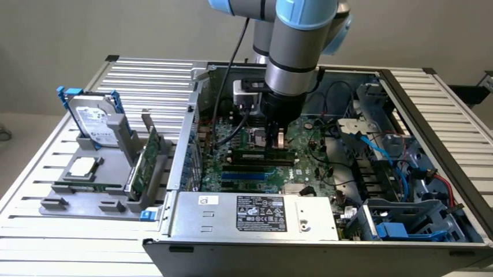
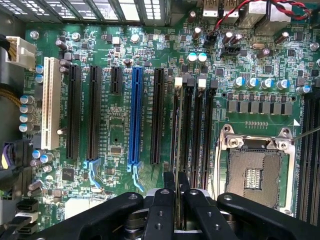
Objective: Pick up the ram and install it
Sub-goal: 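Insert the ram into the slot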
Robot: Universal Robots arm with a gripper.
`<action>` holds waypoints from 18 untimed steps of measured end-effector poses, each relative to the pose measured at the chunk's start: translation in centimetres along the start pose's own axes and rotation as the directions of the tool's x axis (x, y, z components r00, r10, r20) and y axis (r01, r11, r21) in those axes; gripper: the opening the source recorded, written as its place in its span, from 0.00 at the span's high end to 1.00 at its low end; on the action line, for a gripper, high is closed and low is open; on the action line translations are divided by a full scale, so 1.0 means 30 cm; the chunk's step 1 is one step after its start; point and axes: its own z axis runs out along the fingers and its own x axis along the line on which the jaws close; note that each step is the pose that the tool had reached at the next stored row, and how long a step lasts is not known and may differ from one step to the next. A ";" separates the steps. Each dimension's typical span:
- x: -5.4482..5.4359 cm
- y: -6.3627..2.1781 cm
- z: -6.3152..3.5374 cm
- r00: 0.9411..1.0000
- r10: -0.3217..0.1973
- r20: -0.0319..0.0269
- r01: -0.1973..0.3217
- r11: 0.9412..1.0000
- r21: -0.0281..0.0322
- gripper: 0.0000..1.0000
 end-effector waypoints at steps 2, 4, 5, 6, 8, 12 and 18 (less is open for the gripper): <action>0.000 0.000 0.002 1.000 0.000 0.000 0.000 1.000 0.000 0.86; 0.000 0.000 0.004 1.000 0.000 0.000 0.000 1.000 0.000 0.86; 0.000 0.000 0.005 1.000 0.000 0.000 0.000 1.000 0.000 0.86; 0.000 0.000 0.006 1.000 0.000 0.000 0.000 1.000 0.000 0.86; 0.000 0.000 0.009 1.000 0.001 0.000 -0.001 1.000 0.000 0.86; 0.000 0.001 0.012 1.000 0.002 0.000 -0.002 1.000 0.000 0.86; -0.001 0.003 0.015 1.000 0.004 0.000 -0.004 1.000 0.000 0.86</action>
